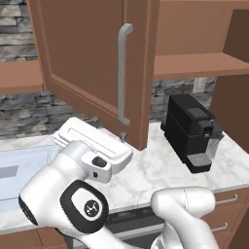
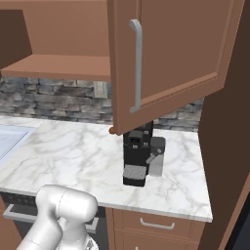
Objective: Close all open cabinet doors.
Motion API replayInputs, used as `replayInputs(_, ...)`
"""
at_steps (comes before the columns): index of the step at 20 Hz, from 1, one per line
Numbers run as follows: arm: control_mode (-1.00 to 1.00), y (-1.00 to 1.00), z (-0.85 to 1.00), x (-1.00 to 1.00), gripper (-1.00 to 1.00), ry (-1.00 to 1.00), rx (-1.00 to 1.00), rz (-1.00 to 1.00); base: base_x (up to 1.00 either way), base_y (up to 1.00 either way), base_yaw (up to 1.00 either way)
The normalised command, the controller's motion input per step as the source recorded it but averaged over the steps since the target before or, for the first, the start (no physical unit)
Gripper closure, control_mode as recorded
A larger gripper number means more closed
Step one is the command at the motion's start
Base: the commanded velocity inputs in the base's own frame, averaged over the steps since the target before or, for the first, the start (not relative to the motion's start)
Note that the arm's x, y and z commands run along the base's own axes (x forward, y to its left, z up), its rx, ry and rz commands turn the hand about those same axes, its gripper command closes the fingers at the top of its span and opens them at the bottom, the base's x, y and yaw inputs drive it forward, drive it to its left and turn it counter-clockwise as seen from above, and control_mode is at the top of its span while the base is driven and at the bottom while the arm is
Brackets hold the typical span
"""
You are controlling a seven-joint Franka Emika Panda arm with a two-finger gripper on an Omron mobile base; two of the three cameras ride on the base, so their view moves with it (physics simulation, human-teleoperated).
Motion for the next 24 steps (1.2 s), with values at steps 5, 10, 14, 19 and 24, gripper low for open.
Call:
replayInputs(5,-1.00,-0.31,0.00,0.34,-1.00,0.00,0.00,0.00,0.00,0.00,0.00)
replayInputs(10,-1.00,-0.30,0.00,0.35,-1.00,0.00,0.00,0.00,0.00,0.00,0.00)
replayInputs(14,-1.00,-0.30,0.00,0.39,-1.00,0.00,0.00,0.00,0.00,0.00,0.00)
replayInputs(19,-1.00,-0.33,0.00,0.42,-1.00,0.00,0.00,0.01,0.00,0.00,0.00)
replayInputs(24,-1.00,-0.37,0.00,0.44,-1.00,0.00,0.00,0.08,0.00,0.00,0.00)
